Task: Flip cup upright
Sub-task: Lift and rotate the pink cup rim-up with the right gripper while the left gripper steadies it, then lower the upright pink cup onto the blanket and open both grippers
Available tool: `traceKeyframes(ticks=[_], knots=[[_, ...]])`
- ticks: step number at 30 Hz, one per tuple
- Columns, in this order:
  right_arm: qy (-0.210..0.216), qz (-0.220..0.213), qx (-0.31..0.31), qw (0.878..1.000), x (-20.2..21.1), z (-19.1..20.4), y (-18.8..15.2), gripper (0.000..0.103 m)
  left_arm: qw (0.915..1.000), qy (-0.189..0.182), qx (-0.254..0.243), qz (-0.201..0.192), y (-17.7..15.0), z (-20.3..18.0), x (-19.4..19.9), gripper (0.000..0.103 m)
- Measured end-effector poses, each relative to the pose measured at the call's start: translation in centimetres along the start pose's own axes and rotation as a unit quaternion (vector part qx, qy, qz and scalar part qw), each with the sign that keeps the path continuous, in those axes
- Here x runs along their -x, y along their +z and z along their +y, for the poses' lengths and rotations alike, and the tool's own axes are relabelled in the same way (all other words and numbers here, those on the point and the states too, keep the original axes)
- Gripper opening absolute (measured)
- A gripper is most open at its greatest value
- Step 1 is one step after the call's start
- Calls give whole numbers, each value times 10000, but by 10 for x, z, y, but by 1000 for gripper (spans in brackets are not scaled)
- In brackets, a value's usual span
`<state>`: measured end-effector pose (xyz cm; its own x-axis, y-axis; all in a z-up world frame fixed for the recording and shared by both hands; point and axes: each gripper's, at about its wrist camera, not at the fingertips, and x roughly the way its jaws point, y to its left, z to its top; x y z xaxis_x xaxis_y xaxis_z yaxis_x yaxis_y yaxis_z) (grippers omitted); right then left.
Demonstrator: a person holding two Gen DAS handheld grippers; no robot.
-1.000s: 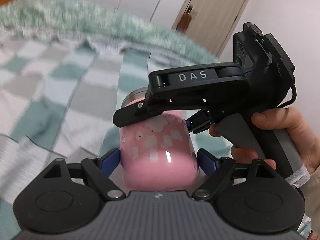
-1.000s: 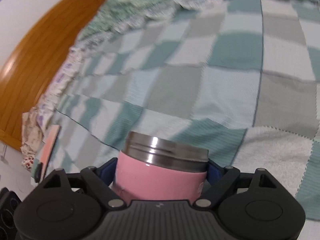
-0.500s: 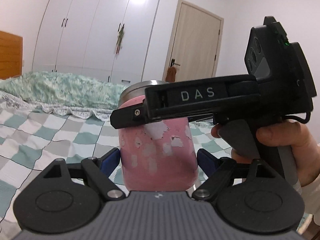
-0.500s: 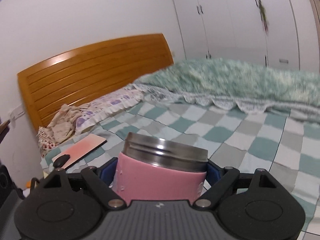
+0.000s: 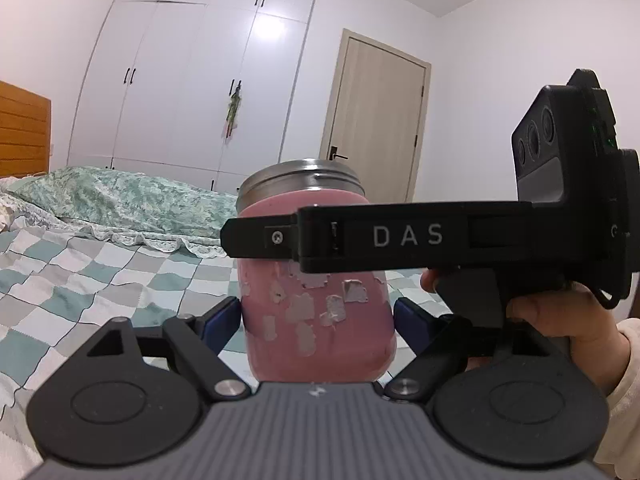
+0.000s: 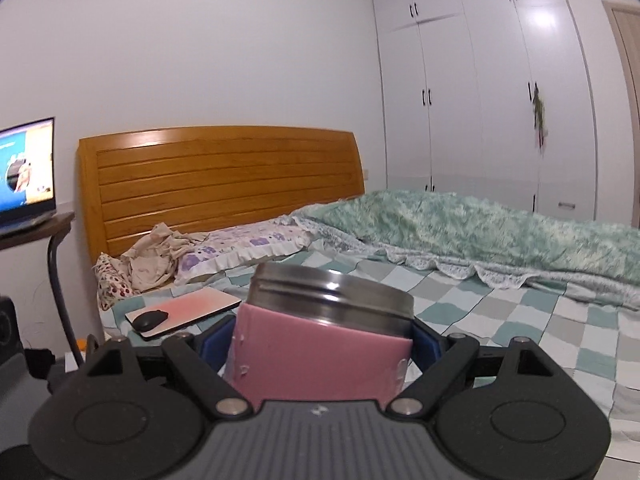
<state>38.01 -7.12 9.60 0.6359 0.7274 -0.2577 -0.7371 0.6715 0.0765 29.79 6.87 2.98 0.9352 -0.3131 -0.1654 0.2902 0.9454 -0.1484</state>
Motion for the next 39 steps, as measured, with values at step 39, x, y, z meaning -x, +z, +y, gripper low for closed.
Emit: traceKeyframes(ticks=[39], knots=[[689,506,630,9943,-97,-25,-133,84,9902,725,-238,1173,-112,52,-47,91]])
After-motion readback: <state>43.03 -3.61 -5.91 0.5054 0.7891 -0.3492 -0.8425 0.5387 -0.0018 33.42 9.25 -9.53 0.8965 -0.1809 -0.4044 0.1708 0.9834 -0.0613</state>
